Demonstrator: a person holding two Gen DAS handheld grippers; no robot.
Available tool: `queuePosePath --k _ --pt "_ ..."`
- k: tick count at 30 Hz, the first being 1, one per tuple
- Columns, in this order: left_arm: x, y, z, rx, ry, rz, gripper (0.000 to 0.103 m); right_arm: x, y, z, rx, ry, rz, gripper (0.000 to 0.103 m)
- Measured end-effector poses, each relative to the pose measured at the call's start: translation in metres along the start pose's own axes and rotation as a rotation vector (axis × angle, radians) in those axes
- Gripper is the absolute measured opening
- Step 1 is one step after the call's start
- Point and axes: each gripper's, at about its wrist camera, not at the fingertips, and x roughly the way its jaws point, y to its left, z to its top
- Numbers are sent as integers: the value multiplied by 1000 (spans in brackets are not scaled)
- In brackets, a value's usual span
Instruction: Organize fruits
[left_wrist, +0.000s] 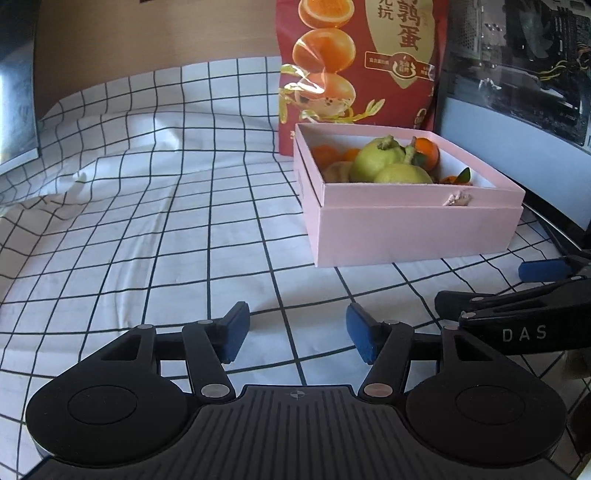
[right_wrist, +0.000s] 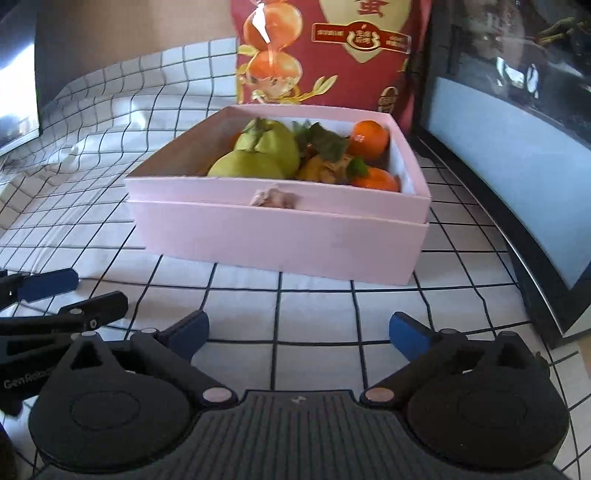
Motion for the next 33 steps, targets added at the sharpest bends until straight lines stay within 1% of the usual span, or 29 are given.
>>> queuePosePath --k 5,10,12,15,33 --pt "0 3 0 -5 -1 -12 63 -3 2 -5 16 -26 -23 103" --pt "0 2 0 -7 -1 -11 63 -3 4 -9 -1 -68 -29 103" --pt "0 2 0 -7 -1 -12 63 -2 0 -10 19 -72 -15 103" --pt "0 2 0 -7 -1 -12 62 -1 1 -9 14 -72 -13 103" --pt "0 2 0 -8 -1 -11 62 -1 1 -9 15 -73 -13 103"
